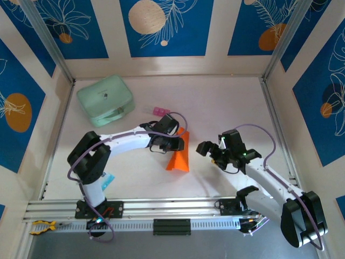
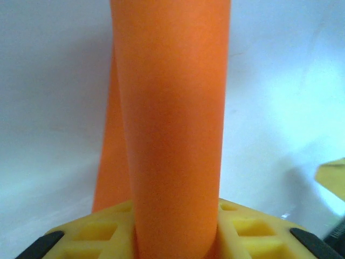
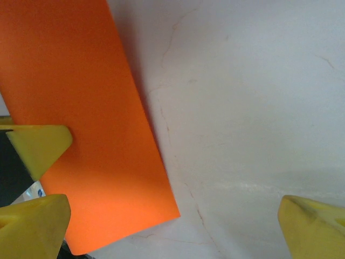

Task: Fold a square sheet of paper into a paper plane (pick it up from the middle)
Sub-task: First fold the square sheet of paper in half at the center of the table.

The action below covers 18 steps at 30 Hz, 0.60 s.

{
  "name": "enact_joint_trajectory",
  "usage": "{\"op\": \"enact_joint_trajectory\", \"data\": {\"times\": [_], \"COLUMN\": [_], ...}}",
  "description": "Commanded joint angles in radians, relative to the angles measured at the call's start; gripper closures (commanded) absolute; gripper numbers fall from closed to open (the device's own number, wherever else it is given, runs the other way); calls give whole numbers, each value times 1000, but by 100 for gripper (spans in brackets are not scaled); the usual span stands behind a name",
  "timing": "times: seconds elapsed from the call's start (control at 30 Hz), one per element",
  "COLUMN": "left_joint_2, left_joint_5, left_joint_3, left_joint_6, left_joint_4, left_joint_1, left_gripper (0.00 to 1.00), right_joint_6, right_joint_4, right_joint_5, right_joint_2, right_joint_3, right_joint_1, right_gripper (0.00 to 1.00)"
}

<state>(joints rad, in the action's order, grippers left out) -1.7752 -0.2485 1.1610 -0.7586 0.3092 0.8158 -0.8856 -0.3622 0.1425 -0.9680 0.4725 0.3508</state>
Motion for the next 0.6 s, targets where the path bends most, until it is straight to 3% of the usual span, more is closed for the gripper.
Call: {"op": "enact_joint_trajectory", "data": {"times": [0.0, 0.17, 0.2, 0.27, 0.37, 0.57], "left_joint_2": [42, 46, 46, 40, 34, 22], "left_joint_5": [-146, -261, -281, -305, -316, -315], "left_joint_3": [-33, -114, -138, -175, -202, -248], "left_joint_6": [-40, -141, -166, -200, -210, -239], "left_joint_4": [-136, -337, -388, -454, -484, -536], "left_joint_1": [-23, -60, -68, -82, -96, -118], "left_gripper": [65, 65, 65, 65, 65, 65], "right_joint_6": [53, 55, 51, 54, 58, 74], "right_joint_4": [-45, -89, -97, -95, -93, -90], "right_joint_5": [78, 182, 183, 196, 207, 208], "right_joint_2": [-18, -91, -104, -117, -129, -181], "right_joint_3": [52, 90, 98, 104, 118, 144], "right_joint_1": [-27, -106, -117, -125, -130, -139], "right_gripper": [1, 1, 8, 11, 0, 1]}}
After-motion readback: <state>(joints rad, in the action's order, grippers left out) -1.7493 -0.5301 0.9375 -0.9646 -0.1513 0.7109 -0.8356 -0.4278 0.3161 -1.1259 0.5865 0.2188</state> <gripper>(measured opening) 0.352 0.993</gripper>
